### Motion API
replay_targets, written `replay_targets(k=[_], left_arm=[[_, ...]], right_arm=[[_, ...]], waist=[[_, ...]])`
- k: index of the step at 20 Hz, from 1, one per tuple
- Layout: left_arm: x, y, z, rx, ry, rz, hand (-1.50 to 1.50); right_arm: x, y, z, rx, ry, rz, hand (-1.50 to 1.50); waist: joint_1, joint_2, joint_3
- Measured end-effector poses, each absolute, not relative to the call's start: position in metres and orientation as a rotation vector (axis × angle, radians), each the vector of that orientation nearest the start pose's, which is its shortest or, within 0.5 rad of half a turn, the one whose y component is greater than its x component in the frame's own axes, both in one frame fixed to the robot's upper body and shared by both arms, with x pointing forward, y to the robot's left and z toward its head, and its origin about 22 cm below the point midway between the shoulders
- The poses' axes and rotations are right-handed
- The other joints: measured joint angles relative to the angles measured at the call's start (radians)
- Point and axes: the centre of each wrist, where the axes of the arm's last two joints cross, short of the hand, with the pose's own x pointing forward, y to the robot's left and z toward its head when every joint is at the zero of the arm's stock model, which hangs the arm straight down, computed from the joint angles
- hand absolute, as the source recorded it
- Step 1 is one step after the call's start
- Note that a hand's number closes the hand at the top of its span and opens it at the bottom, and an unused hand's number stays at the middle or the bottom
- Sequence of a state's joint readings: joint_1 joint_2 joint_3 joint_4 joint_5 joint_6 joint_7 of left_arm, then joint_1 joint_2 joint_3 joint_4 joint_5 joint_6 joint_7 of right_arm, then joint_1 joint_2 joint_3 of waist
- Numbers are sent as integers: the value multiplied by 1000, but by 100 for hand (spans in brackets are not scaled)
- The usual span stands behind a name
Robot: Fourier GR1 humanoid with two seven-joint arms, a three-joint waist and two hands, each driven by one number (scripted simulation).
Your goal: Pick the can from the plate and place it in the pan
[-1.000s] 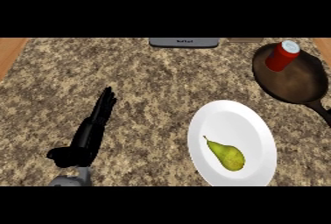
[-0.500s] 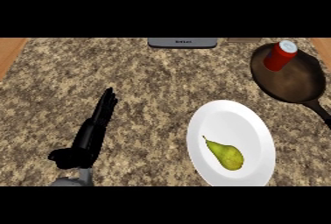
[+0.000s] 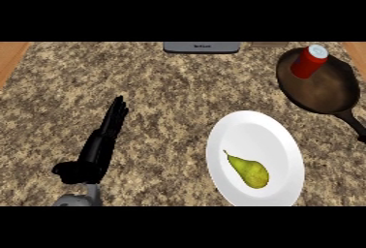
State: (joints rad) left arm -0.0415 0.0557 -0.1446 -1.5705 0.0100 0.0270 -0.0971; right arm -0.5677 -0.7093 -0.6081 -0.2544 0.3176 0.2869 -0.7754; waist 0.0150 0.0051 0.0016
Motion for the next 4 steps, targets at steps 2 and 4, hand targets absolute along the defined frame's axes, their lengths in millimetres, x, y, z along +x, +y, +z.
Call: replay_targets(k=[2,4], left_arm=[[246,204,9,-75,-1703,-137,0],[246,202,6,-74,-1705,-135,0]], right_arm=[[277,-522,22,-485,-1669,147,-150],[279,-518,20,-514,-1679,159,-150]], waist=[[-1,-1,0],[-2,-1,0]])
